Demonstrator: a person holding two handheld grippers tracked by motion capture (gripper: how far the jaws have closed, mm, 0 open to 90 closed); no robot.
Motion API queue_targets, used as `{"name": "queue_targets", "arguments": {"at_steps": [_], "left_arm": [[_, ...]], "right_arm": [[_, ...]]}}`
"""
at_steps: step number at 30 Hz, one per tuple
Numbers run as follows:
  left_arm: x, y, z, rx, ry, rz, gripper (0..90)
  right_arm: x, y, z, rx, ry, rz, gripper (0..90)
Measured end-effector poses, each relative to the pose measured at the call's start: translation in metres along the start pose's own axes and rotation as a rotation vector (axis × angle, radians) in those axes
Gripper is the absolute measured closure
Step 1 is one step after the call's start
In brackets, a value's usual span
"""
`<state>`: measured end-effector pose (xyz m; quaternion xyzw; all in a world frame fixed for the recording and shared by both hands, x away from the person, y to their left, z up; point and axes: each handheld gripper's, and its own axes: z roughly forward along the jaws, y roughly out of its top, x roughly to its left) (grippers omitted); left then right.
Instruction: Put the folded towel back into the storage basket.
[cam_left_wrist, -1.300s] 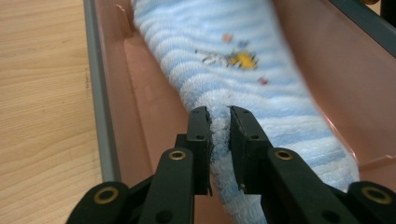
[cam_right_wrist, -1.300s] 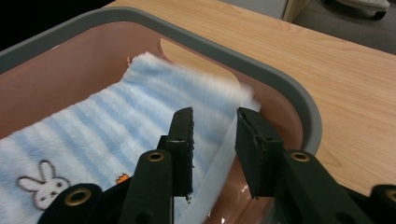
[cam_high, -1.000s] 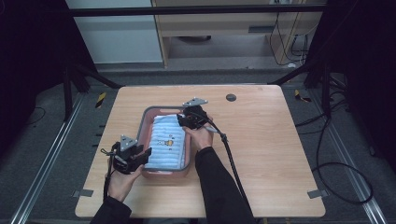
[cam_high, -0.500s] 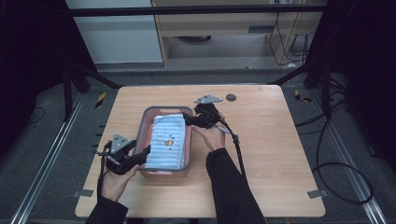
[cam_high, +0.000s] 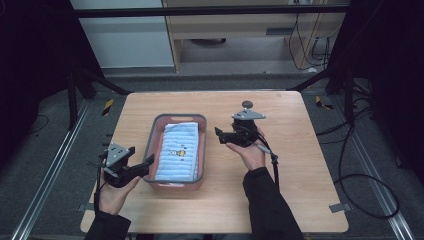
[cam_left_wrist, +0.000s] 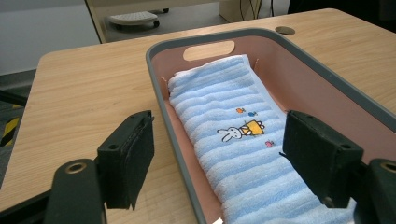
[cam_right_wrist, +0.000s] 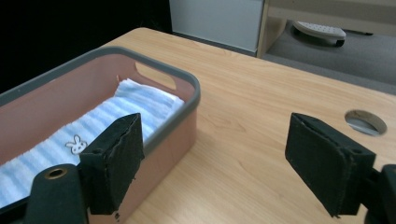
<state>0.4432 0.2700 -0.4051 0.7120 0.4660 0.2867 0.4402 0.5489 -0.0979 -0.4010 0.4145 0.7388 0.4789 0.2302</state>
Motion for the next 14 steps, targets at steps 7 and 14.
{"name": "queue_targets", "arguments": {"at_steps": [7, 14], "left_arm": [[0.010, -0.004, -0.001, -0.003, 0.006, -0.007, 21.5], [0.020, -0.008, 0.000, 0.008, 0.021, -0.010, 20.3]], "right_arm": [[-0.023, -0.027, -0.030, 0.006, -0.027, 0.010, 17.1], [-0.041, -0.048, -0.053, 0.013, -0.051, 0.029, 16.4]]}}
